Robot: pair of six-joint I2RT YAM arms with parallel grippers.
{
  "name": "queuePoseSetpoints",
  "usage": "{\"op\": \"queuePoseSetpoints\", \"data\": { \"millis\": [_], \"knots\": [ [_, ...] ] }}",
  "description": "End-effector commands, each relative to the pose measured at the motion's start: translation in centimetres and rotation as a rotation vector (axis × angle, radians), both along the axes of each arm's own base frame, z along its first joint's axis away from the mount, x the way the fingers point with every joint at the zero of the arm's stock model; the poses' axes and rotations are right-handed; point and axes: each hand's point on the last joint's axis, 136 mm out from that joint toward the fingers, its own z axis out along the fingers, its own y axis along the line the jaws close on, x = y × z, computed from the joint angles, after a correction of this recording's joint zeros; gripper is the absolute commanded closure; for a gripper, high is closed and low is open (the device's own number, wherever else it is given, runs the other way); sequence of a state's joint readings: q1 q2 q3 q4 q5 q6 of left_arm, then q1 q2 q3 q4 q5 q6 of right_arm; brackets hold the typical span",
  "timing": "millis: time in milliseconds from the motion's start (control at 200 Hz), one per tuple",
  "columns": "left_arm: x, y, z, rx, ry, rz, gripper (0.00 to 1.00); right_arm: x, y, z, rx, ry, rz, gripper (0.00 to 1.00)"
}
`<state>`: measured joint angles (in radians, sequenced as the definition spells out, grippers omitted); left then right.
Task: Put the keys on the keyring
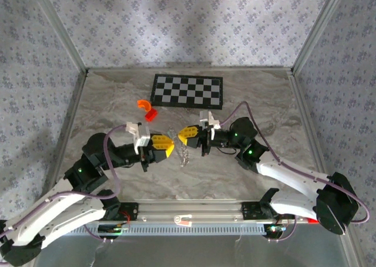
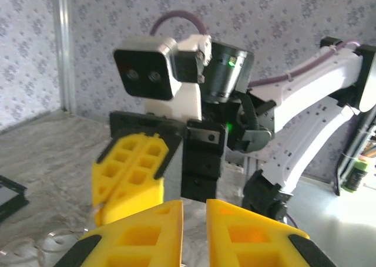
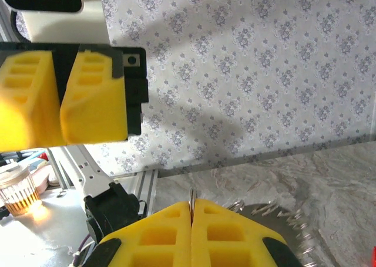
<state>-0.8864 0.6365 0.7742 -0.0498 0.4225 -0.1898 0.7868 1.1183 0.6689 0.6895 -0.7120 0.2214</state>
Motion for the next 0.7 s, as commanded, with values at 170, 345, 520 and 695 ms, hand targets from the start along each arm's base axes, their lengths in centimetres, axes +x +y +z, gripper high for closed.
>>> {"op": "queuePoseSetpoints", "data": {
  "millis": [170, 345, 520, 695],
  "knots": [
    [1.0, 0.4, -0.6, 0.106, -0.027, 0.057, 0.84, -1.7, -0.3, 2.3, 0.049, -0.057, 0.084, 1.0],
    [0.3, 0.8, -0.6, 0.138, -0.038, 0.035, 0.85, -2.9, -0.3, 3.8, 0.084, -0.076, 0.157, 1.0],
    [-0.6, 1.0, 0.5, 0.12, -0.064, 0.001, 0.86, -4.0, -0.2, 4.5, 0.091, -0.091, 0.217, 1.0],
    [-1.3, 1.1, 1.1, 0.105, -0.071, -0.029, 0.86, -4.8, -0.3, 5.2, 0.102, -0.102, 0.265, 1.0]
  ]
}}
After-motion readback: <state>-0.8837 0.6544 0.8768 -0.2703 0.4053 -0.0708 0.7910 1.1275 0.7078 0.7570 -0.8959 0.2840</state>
